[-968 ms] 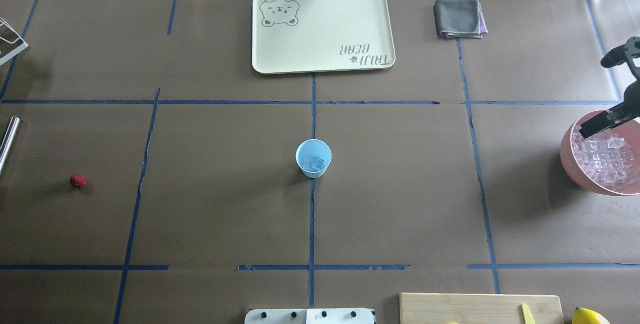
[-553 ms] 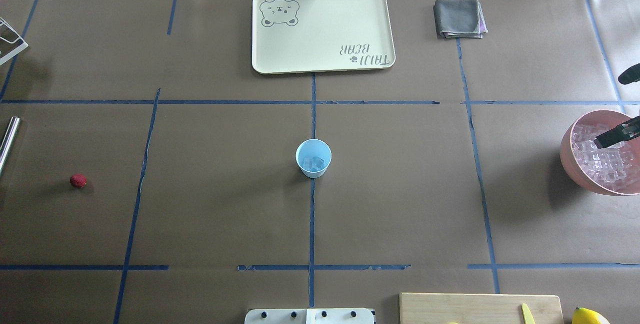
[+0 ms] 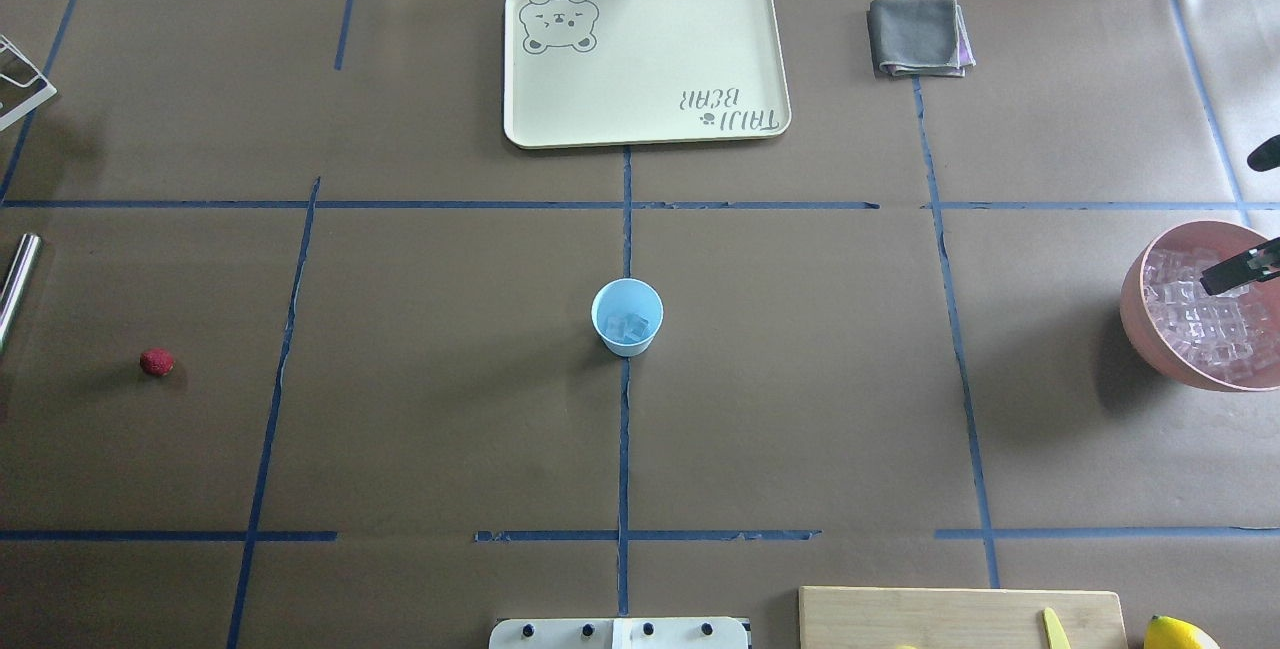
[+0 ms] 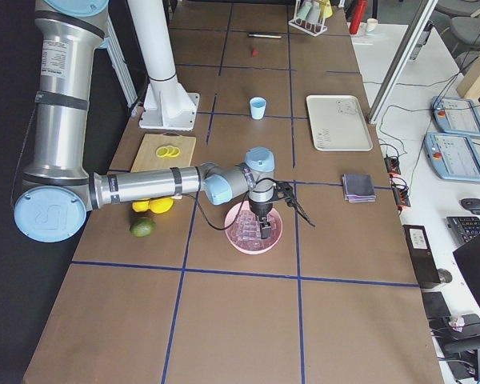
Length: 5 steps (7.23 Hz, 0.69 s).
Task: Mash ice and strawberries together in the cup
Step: 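Lower the right gripper into the bowl and grasp a third ice cube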
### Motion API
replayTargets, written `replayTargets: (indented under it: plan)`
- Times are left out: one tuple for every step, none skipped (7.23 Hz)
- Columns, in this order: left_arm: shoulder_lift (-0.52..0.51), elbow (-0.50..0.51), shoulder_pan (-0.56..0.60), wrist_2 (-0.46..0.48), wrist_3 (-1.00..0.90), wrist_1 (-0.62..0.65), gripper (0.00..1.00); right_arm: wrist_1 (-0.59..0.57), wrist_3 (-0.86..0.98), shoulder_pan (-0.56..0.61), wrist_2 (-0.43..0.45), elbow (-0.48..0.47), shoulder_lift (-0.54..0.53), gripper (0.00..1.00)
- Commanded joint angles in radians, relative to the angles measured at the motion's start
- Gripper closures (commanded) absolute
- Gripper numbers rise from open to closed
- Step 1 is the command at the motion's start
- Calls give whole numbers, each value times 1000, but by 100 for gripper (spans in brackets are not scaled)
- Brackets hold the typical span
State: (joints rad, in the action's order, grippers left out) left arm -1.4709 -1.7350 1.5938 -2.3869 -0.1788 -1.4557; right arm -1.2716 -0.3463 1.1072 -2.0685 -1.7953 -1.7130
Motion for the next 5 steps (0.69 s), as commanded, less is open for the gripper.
replayTargets:
  plan:
    - [0,2,0,0,1,0,0,0,-19,-21,-1,2,0,26]
    - [0,0,0,0,1,0,0,0,-16,-27,1,5,0,29]
    - [0,2,0,0,1,0,0,0,-14,-30,-1,7,0,31]
    - [0,2,0,0,1,0,0,0,-11,-32,1,11,0,34]
    - [0,2,0,0,1,0,0,1,-5,-30,2,14,0,39]
